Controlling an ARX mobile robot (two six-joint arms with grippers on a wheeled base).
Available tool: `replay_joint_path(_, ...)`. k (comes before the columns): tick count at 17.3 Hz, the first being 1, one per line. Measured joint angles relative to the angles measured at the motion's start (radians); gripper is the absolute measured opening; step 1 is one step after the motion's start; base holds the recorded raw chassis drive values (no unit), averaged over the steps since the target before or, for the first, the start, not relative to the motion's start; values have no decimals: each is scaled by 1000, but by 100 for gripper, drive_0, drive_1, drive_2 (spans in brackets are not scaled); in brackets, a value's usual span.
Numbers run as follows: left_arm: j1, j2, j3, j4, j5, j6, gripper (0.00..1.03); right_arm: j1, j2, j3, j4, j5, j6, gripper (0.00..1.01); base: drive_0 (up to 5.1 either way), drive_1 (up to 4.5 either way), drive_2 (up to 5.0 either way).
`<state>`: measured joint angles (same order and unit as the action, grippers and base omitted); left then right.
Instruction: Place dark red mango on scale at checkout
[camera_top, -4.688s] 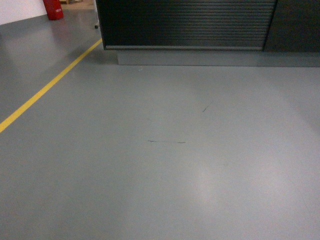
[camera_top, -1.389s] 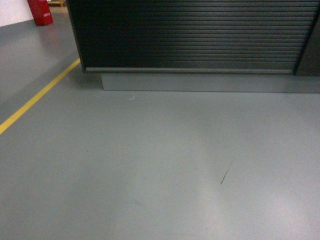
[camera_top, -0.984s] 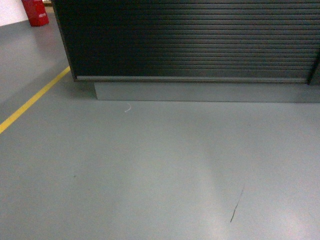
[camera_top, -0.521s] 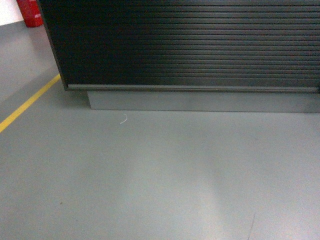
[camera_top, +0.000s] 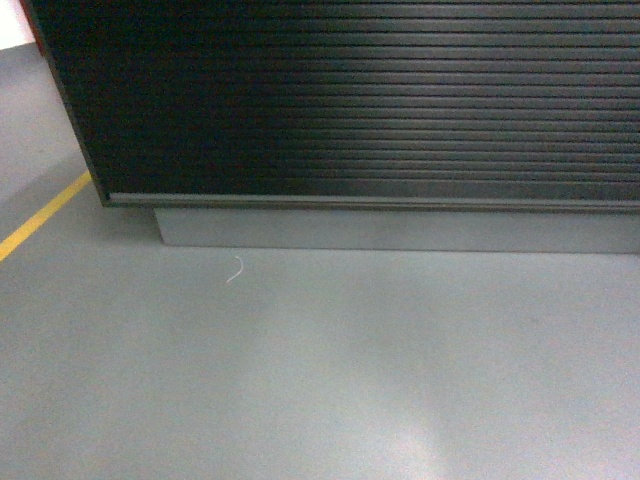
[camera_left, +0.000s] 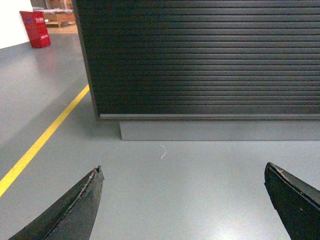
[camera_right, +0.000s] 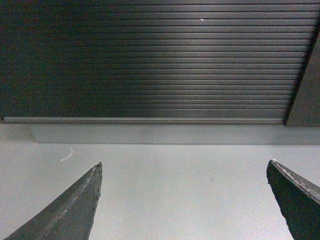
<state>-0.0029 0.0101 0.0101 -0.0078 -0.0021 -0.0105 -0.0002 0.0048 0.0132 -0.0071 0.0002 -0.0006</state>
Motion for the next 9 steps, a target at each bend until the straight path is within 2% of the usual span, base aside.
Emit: replay_joint_path(9, 0, 0, 0, 7, 2, 0, 98, 0, 0, 0, 4, 0, 0, 98, 7, 440, -427)
